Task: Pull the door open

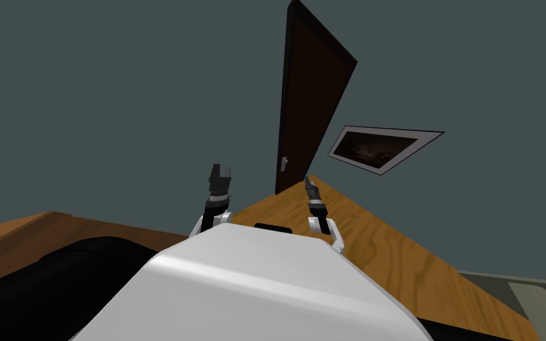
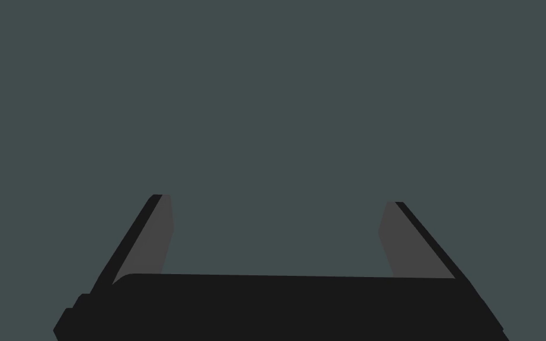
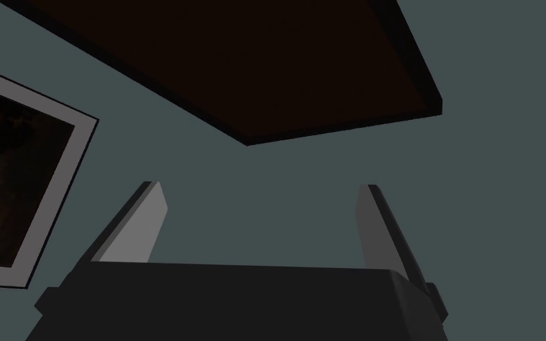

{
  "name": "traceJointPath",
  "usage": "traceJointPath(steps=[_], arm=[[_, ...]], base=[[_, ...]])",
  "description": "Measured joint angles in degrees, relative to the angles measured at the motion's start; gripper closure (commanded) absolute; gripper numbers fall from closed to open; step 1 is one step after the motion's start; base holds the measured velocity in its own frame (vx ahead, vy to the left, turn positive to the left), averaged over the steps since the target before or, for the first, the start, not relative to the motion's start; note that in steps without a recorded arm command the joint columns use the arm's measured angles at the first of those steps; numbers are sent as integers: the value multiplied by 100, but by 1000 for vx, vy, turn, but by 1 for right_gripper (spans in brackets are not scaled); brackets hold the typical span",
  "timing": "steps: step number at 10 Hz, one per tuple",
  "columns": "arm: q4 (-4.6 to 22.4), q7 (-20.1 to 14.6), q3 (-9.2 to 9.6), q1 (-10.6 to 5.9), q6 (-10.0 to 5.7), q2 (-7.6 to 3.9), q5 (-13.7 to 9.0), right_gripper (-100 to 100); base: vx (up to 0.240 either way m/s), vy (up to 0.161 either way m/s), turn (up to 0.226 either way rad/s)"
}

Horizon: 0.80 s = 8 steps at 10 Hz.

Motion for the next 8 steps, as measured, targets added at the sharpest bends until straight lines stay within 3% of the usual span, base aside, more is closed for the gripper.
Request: traceJointPath(steps=[8], arm=[[855, 587, 175, -441, -9, -176, 491, -100]], base=[[98, -60, 97]])
